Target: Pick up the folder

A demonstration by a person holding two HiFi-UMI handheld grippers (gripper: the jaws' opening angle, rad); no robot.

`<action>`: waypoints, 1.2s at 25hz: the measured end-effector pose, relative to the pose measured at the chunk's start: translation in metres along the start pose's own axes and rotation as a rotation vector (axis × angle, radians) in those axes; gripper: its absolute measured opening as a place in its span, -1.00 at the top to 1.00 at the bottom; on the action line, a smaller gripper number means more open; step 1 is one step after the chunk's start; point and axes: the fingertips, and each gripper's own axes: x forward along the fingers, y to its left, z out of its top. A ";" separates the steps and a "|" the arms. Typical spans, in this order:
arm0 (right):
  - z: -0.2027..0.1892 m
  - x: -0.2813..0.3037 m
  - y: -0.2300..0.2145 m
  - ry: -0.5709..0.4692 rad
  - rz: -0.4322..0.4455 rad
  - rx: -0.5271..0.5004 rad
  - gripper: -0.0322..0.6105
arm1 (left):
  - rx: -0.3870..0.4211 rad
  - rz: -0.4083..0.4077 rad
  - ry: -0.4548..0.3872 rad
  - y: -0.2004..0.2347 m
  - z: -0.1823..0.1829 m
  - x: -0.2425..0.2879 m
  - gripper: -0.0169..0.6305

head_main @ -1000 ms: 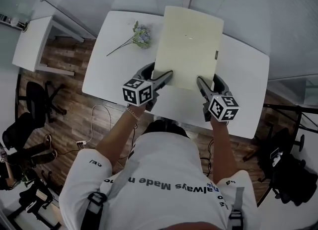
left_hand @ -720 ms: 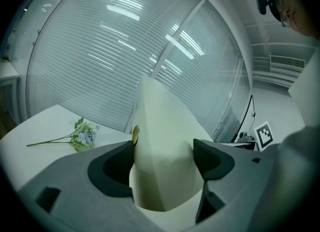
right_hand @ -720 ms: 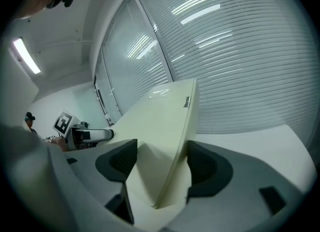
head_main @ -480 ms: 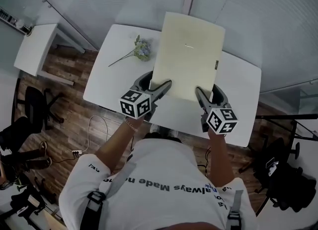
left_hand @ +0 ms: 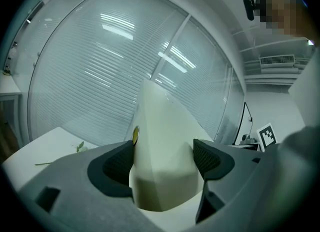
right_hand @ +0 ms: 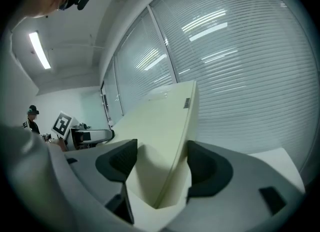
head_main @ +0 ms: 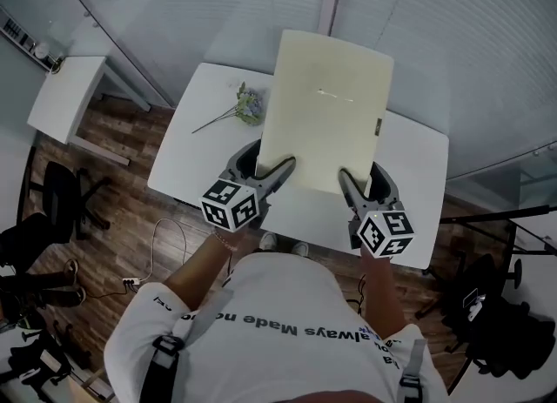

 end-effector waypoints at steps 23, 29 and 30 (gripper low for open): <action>0.069 -0.050 0.050 -0.132 -0.005 -0.124 -0.07 | 0.065 -0.032 -0.159 -0.044 0.064 -0.052 -0.14; 0.072 -0.054 0.052 -0.140 -0.011 -0.133 -0.07 | 0.066 -0.036 -0.167 -0.046 0.067 -0.054 -0.14; 0.072 -0.054 0.053 -0.141 -0.012 -0.133 -0.07 | 0.066 -0.037 -0.168 -0.046 0.068 -0.055 -0.14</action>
